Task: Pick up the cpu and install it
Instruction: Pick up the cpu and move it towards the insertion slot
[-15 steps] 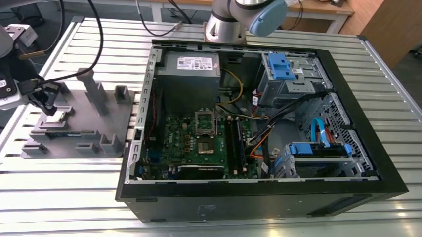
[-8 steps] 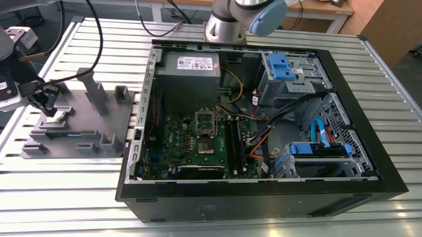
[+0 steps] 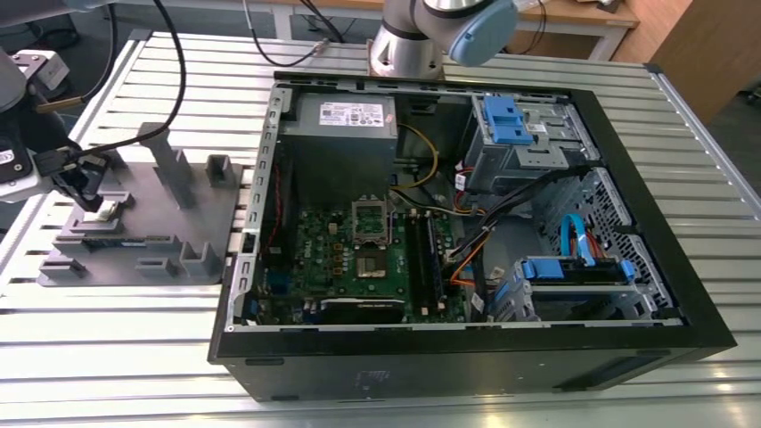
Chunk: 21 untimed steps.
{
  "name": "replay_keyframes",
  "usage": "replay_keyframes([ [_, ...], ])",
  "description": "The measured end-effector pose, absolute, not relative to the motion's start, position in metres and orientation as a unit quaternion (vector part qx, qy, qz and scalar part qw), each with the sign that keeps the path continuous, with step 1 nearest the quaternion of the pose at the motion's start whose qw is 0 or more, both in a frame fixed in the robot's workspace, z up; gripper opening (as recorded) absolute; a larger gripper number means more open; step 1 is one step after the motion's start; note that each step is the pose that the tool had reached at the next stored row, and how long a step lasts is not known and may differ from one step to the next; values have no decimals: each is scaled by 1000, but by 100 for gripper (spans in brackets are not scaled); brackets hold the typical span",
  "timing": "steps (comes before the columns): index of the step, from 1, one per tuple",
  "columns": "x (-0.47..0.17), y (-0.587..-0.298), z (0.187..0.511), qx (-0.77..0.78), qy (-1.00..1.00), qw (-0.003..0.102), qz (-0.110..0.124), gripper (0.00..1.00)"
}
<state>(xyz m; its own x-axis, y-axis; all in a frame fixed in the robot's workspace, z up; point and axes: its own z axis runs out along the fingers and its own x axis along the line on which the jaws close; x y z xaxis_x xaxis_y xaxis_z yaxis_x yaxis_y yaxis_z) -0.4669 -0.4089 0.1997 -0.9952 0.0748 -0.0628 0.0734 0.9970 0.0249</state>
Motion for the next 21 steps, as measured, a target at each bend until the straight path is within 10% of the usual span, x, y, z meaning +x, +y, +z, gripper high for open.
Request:
replay_keyframes([
  [21, -467, -409, 199, 30, 999, 32, 12, 65],
])
